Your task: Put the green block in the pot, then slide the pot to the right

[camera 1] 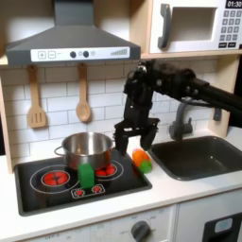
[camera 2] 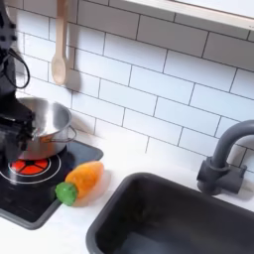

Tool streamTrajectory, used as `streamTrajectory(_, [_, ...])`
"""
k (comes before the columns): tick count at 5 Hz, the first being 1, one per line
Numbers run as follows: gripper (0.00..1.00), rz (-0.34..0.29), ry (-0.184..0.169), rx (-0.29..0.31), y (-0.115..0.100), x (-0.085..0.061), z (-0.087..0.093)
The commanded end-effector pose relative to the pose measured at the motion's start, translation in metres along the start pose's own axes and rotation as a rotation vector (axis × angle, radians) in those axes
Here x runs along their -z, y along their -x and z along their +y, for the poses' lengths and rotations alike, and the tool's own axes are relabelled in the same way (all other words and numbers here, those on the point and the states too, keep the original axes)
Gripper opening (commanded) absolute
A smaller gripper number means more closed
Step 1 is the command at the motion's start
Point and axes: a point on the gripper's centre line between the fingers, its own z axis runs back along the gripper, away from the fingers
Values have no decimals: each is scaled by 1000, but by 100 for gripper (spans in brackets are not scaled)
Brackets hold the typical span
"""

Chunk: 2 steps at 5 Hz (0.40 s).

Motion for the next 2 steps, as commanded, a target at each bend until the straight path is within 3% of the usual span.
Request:
streamTrajectory(1, [100,-3,-14,-26,-20,9,16])
streamTrajectory(2, [100,-13,-21,-40,-30,11,25])
